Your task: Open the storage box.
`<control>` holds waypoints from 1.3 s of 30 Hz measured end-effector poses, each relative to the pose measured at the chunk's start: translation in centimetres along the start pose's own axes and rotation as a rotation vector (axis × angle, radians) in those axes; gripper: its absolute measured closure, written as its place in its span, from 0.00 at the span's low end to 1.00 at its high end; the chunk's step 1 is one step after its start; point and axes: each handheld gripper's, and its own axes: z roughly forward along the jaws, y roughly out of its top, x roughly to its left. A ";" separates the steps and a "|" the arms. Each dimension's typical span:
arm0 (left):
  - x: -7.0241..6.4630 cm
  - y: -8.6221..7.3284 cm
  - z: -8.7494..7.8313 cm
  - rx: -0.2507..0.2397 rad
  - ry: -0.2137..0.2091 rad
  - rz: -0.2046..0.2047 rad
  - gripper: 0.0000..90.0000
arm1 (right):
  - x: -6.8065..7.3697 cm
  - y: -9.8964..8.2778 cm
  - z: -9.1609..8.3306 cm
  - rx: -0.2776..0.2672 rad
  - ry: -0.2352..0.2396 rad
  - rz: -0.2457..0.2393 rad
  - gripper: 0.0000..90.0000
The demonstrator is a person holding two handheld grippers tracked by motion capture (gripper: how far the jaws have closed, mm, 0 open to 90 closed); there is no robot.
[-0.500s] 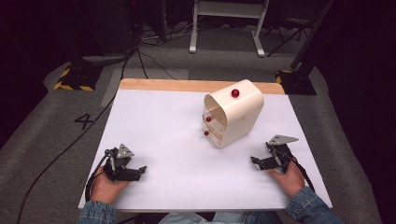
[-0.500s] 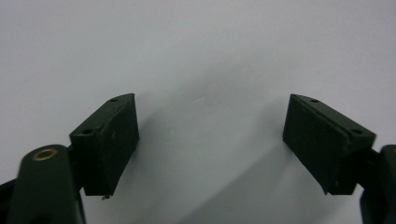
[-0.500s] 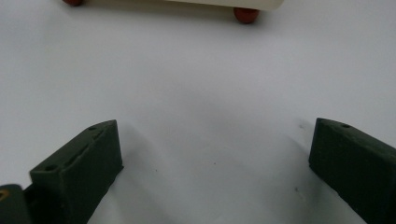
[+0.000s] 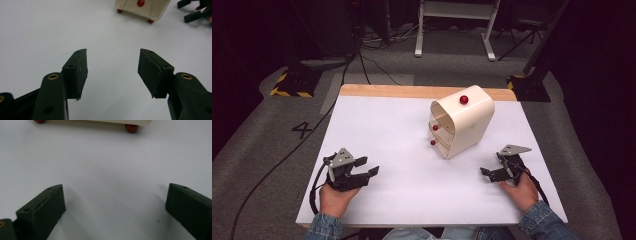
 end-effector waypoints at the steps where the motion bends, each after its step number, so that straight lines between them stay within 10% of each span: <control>1: -0.3 0.2 0.2 -0.015 -0.008 0.006 0.46 | 0.0 0.0 0.0 0.000 0.000 0.000 0.03; 16: -2.2 5.1 4.2 -0.072 -0.101 0.109 0.49 | 0.0 0.0 0.0 0.000 0.000 0.000 0.03; 39: -2.9 8.1 13.8 0.011 -0.219 0.172 0.48 | 0.0 0.0 0.0 0.000 -0.001 0.000 0.03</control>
